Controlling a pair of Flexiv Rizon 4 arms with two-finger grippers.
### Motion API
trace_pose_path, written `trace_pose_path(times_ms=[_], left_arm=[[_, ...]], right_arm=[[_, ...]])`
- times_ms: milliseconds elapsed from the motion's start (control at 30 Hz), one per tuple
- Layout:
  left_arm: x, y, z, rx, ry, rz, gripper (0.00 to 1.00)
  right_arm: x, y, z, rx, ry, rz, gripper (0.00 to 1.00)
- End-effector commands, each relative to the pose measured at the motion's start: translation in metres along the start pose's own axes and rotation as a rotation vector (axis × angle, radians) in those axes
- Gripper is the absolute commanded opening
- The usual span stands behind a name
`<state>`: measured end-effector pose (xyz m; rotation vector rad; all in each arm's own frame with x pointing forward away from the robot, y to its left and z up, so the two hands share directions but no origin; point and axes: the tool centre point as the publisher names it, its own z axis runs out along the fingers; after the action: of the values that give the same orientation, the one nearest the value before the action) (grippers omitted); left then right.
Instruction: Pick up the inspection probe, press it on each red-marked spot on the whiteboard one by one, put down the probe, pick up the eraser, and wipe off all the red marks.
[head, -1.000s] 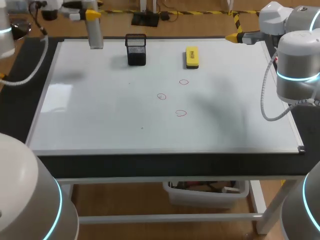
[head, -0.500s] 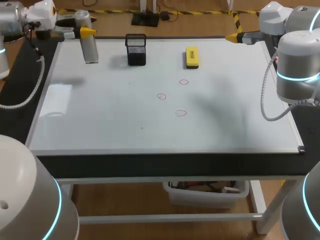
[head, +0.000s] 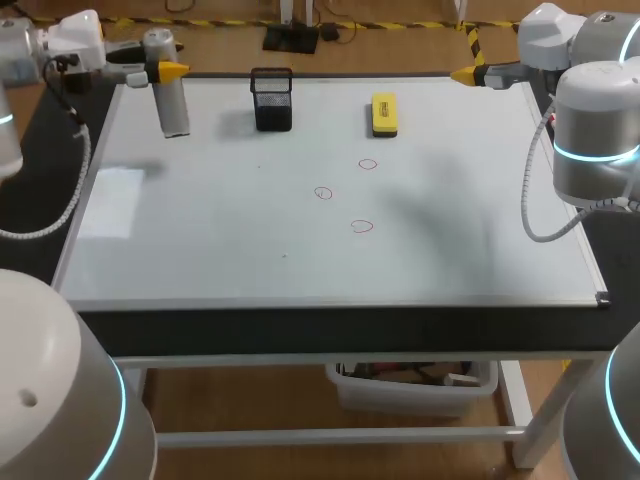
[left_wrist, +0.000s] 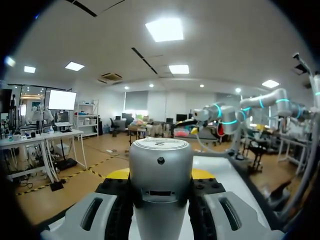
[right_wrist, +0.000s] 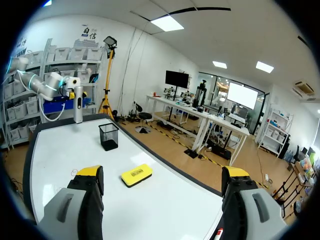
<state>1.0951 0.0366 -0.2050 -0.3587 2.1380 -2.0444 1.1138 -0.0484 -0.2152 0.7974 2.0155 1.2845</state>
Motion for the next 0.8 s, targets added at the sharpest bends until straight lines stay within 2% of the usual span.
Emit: trace_pose_path(times_ms=[33,200,300,333,533,800], left_arm=[[0.006,-0.002,0.000,0.000,-0.264,0.003,0.00],[0.006,-0.002,0.000,0.000,-0.264,0.003,0.00],[0.006,-0.002,0.000,0.000,-0.264,0.003,0.00],[0.006,-0.002,0.000,0.000,-0.264,0.003,0.00],[0.006,-0.002,0.000,0.000,-0.264,0.003,0.00],[0.006,-0.002,0.000,0.000,-0.264,0.003,0.00]], right_arm=[[-0.009,-0.005,0.016,0.027,0.086,-0.010,1.00],[-0.022,-0.009,0.055,0.140,0.353,-0.098,1.00],[-0.027,-0.012,0.073,0.259,0.482,-0.209,1.00],[-0.028,-0.012,0.078,0.259,0.531,-0.227,1.00],[-0.036,-0.014,0.105,0.389,0.697,-0.395,1.00],[-0.029,-0.024,0.143,0.616,0.912,-0.684,1.00]])
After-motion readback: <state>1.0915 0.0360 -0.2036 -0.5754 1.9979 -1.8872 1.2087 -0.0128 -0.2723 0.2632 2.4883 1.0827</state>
